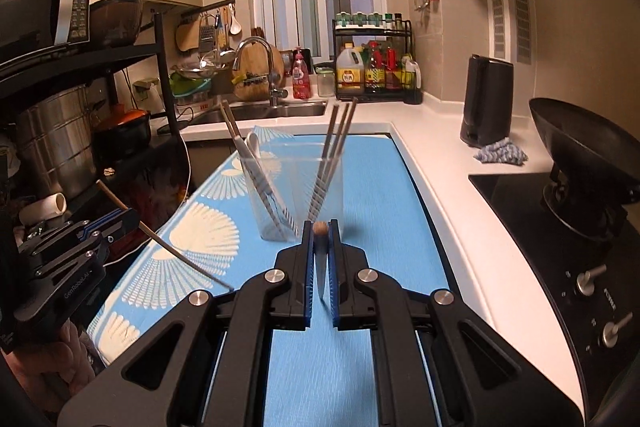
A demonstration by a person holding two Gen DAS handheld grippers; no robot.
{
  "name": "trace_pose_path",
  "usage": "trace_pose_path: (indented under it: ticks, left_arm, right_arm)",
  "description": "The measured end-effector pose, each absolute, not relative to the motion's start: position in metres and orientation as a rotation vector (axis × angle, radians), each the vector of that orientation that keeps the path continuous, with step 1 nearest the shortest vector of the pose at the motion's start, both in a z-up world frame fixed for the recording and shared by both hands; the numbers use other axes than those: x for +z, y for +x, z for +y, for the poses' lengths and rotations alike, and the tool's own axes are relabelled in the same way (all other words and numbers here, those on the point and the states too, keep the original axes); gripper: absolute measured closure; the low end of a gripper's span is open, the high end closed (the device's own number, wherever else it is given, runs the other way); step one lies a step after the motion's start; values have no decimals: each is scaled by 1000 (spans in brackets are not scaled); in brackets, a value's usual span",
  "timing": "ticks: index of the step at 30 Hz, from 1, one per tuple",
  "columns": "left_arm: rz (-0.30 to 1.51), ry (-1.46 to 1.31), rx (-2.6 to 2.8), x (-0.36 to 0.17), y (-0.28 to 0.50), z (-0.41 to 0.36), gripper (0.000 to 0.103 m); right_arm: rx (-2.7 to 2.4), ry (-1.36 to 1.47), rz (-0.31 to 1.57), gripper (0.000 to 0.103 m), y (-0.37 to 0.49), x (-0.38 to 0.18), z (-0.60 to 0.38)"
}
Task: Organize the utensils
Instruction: 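Lift both chopsticks upright and carry them over the clear container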
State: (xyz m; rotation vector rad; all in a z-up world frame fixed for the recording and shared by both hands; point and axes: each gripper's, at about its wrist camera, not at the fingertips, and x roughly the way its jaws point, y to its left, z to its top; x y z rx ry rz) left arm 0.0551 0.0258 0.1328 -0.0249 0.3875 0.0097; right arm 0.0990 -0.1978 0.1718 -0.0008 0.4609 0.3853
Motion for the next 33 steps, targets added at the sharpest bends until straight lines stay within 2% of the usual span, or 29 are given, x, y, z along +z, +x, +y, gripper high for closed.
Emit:
trace_pose_path:
  ticks: [14, 23, 26, 30, 32, 33]
  left_arm:
    - [440, -57, -77, 223, 120, 35, 96]
    - [349, -34, -111, 291, 177, 24, 96]
    - [370, -36, -114, 285, 205, 24, 96]
    - [463, -27, -129, 247, 241, 22, 96]
    - [508, -22, -126, 228, 250, 21, 96]
    - [515, -26, -133, 221, 251, 22, 95]
  right_arm:
    - [497, -44, 384, 97, 150, 269, -162]
    - [504, -25, 286, 97, 203, 335, -148]
    - [490, -33, 301, 97, 227, 328, -141]
    - [466, -47, 369, 96, 256, 294, -135]
    - [458, -63, 414, 90, 265, 272, -134]
    - [450, -64, 428, 80, 267, 264, -135]
